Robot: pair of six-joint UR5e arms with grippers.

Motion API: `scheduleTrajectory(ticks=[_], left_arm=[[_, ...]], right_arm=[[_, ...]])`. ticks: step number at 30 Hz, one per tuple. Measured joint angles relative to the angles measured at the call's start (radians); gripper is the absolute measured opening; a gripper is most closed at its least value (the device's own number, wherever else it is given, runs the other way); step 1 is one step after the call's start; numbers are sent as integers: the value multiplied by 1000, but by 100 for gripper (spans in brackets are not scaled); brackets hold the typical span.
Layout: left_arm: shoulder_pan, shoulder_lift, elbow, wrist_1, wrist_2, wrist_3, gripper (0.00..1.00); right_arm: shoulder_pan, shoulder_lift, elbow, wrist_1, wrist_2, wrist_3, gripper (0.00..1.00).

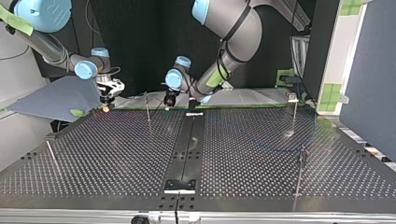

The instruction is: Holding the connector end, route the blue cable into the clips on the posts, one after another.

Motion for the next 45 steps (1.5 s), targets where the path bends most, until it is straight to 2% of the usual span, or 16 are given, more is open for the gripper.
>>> scheduleTrajectory(ticks=[6, 14, 20, 29, 38, 45], left_arm=[[3, 0, 34, -43, 13, -24, 11], [2, 0, 42, -86, 51, -32, 11], [5, 0, 42, -88, 58, -36, 11], [0, 0, 42, -89, 68, -38, 11], [1, -3, 43, -87, 74, -69, 9], [-6, -4, 47, -86, 98, -93, 9]], right_arm=[[-3, 1, -3, -5, 0, 4, 0], [-7, 20, -15, -3, 0, 1, 0], [-5, 55, -51, 28, -1, -11, 0], [-7, 82, -86, 37, -1, -12, 0], [-1, 117, -130, 56, 0, -17, 0], [0, 124, -153, 72, 1, -20, 0]])
